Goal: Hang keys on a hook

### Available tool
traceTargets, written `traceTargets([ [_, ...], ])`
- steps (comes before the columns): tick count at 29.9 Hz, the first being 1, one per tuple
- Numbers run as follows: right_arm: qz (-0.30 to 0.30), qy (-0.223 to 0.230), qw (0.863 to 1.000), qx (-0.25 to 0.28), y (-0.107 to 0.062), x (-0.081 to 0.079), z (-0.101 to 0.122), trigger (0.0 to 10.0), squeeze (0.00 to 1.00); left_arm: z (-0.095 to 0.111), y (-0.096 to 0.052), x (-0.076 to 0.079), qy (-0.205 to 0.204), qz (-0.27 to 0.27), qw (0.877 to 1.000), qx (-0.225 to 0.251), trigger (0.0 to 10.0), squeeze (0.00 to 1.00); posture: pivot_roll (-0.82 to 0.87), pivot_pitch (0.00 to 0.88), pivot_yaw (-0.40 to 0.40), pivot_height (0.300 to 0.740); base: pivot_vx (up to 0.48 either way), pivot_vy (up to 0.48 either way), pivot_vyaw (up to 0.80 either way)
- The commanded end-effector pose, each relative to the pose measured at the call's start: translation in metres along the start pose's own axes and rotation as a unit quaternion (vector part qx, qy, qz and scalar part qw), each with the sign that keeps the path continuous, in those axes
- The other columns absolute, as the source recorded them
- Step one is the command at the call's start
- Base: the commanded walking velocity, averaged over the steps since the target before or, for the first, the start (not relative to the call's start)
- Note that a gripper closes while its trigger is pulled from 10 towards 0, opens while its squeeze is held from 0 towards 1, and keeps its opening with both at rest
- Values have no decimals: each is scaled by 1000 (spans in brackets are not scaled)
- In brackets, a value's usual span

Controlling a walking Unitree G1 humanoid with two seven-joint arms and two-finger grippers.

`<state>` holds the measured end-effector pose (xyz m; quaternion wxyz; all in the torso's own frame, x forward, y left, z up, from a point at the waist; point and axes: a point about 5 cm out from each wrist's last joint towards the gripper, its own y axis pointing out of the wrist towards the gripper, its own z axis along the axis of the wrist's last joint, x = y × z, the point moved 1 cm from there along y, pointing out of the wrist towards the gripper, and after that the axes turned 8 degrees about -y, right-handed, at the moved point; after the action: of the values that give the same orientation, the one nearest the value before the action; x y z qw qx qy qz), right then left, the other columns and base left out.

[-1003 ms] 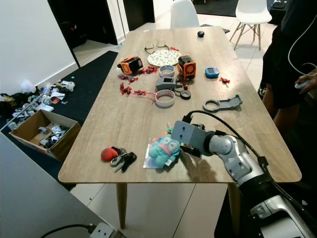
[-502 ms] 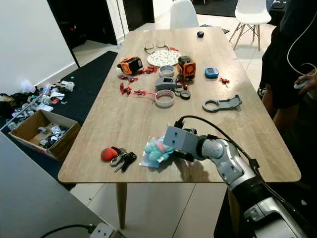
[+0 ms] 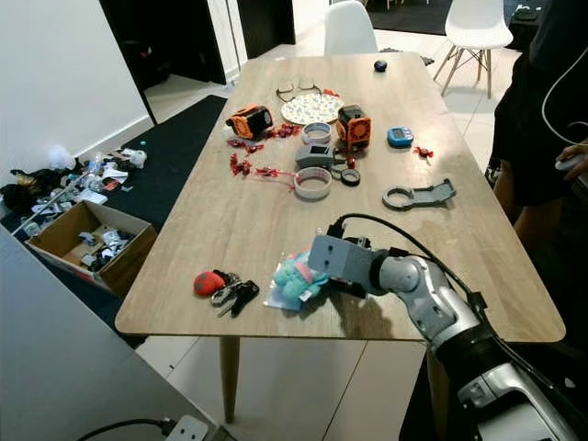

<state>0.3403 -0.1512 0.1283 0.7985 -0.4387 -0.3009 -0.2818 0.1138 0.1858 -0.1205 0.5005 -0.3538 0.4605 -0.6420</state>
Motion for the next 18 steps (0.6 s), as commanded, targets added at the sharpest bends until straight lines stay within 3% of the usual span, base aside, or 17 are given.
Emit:
traceTargets([
  [1, 27, 8, 999, -46, 2, -15, -19, 10000, 0, -5, 0, 0, -3, 2, 1000, -6, 10000, 0, -104, 85, 55, 740, 0, 0, 0],
  [14, -11, 11, 998, -61, 3, -6, -26, 10000, 0, -8, -1, 0, -5, 3, 1000, -9, 10000, 0, -106, 84, 56, 740, 0, 0, 0],
  [16, -12, 13, 998, -58, 4, -6, -24, 0, 0, -8, -1, 0, -5, 4, 1000, -9, 10000, 0, -106, 84, 56, 740, 0, 0, 0],
  [18, -13, 13, 998, -56, 5, -6, -24, 0, 0, -8, -1, 0, -6, 4, 1000, -8, 10000, 0, -103, 85, 54, 740, 0, 0, 0],
])
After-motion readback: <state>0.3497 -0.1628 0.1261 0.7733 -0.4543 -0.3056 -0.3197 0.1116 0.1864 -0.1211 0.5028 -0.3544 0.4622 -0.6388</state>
